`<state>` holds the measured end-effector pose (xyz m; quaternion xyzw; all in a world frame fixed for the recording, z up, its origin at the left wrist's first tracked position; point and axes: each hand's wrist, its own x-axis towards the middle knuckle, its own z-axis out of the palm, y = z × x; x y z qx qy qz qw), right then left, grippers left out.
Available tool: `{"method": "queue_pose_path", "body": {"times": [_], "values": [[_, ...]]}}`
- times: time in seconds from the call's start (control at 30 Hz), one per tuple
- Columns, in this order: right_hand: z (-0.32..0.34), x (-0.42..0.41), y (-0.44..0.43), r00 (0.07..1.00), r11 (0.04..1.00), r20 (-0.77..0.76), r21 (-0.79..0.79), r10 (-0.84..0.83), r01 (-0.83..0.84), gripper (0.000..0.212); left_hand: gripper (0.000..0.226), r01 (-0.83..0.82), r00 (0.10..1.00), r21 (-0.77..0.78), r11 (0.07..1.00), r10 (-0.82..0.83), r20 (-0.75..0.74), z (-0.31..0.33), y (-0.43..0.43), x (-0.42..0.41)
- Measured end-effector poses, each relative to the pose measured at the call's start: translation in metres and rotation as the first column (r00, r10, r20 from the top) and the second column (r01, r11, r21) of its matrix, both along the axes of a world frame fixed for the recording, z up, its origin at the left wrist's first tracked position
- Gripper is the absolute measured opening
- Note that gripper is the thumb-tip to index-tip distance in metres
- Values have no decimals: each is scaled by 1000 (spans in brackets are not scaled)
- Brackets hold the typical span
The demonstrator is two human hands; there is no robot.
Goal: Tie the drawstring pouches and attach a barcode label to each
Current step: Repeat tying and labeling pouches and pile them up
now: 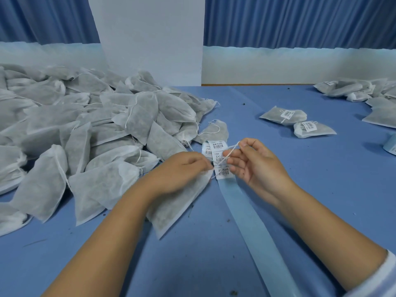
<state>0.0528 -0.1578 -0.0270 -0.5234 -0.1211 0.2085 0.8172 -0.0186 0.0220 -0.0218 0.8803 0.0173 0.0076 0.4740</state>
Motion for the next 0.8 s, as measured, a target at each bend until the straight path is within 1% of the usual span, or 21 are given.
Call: {"method": "queue_pose_path", "body": {"times": [0.1, 0.2, 0.27, 0.33, 0.43, 0.5, 0.57, 0.63, 0.67, 0.73, 0.8], "values": [[1, 1, -1, 999, 998, 1, 46, -38, 38, 13, 24, -53, 992, 23, 998, 55, -113, 3, 10, 0], [1, 1, 0, 998, 997, 25, 51, -50, 49, 11, 26, -109, 979, -2, 994, 107, -175, 6, 17, -4], [1, 0, 0, 996, 998, 72, 33, -54, 52, 10, 24, -92, 981, 38, 995, 97, -170, 7, 20, -7], [1, -2, 0, 988, 999, 144, -2, -49, 50, 10, 18, -124, 983, 30, 992, 127, -134, 5, 20, -7], [-2, -8, 2, 962, 994, 272, -104, 1, 28, 11, 17, -212, 976, -119, 970, 203, -82, 3, 16, -3], [-6, -12, 4, 934, 985, 351, -174, 72, -10, 12, 18, -262, 965, -180, 948, 257, -48, 3, 14, 0], [-10, -15, 5, 888, 973, 437, -227, 141, -42, 11, 25, -315, 949, -223, 923, 314, -40, 2, 13, 3], [-14, -17, 5, 834, 964, 524, -265, 174, -35, 8, 34, -364, 931, -266, 893, 361, -60, 2, 13, 4], [-15, -18, 5, 797, 958, 578, -286, 176, -5, 6, 34, -383, 922, -290, 877, 381, -68, 2, 12, 4], [-16, -19, 5, 685, 935, 706, -339, 179, 104, 6, 34, -414, 907, -328, 849, 413, -76, 1, 9, 6], [-17, -20, 5, 582, 899, 786, -388, 210, 200, 4, 38, -433, 898, -355, 828, 432, -86, 1, 6, 7]]}}
